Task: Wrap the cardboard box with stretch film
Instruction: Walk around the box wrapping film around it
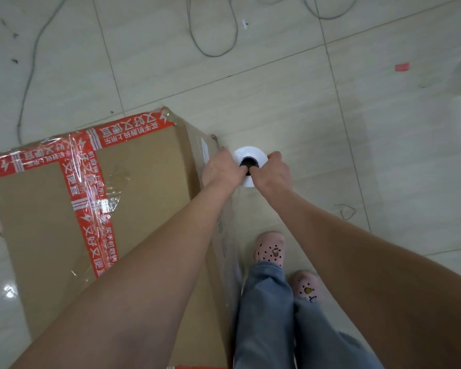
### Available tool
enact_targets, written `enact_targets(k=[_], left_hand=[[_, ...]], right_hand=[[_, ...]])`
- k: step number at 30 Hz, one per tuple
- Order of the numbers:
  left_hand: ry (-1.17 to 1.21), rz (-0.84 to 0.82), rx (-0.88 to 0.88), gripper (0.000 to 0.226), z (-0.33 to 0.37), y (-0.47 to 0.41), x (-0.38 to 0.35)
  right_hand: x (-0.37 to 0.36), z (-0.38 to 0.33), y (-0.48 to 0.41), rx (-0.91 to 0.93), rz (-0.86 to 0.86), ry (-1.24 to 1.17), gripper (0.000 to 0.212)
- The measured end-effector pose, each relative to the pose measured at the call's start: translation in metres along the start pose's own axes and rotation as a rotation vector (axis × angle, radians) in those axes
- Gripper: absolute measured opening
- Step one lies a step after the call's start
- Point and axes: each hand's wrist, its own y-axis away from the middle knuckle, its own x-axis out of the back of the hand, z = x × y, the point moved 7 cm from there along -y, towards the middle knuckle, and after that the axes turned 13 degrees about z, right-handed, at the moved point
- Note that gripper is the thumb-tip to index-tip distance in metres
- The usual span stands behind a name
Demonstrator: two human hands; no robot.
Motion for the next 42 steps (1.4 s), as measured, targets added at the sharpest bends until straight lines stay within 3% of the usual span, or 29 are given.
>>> enact_targets(k=[7, 11, 16, 26, 28, 30, 32, 36, 39, 42], left_hand=[[-0.485, 0.064, -0.573, 0.034, 0.058, 0.0, 0.005], [-0.548, 0.09, -0.659, 0.027, 0.07, -0.008, 0.006], [-0.479, 0.079, -0.544, 0.021, 0.067, -0.032, 0.017], [-0.107, 0.149, 0.073, 0.028, 0.022, -0.066, 0.048], [-0.073, 0.136, 0.154, 0.031, 0.013, -0.067, 0.051], [-0.098, 0.109, 0.162, 0.035, 0.011, -0.068, 0.05], [-0.17, 0.095, 0.083, 0.033, 0.017, -0.072, 0.048], [-0.344, 0.032, -0.226, 0.036, 0.053, -0.071, 0.042], [-0.458, 0.014, -0.429, 0.038, 0.079, -0.067, 0.039], [-0.532, 0.048, -0.537, 0.031, 0.09, -0.073, 0.041]], right_hand=[[-0.002, -0.005, -0.011, 0.028, -0.029, 0.068, 0.041], [0.001, -0.016, -0.021, 0.124, -0.036, 0.221, 0.04], [0.008, -0.049, -0.029, 0.276, -0.009, 0.354, 0.033], [0.005, -0.138, -0.034, 0.715, -0.006, 0.568, 0.036], [-0.002, -0.14, -0.036, 0.664, -0.029, 0.528, 0.038], [-0.005, -0.127, -0.044, 0.437, -0.065, 0.421, 0.045], [-0.008, -0.112, -0.05, 0.223, -0.123, 0.314, 0.053], [-0.012, -0.094, -0.056, 0.041, -0.249, 0.227, 0.065], [-0.008, -0.09, -0.064, 0.011, -0.246, 0.21, 0.06], [-0.003, -0.096, -0.071, 0.122, -0.207, 0.294, 0.056]])
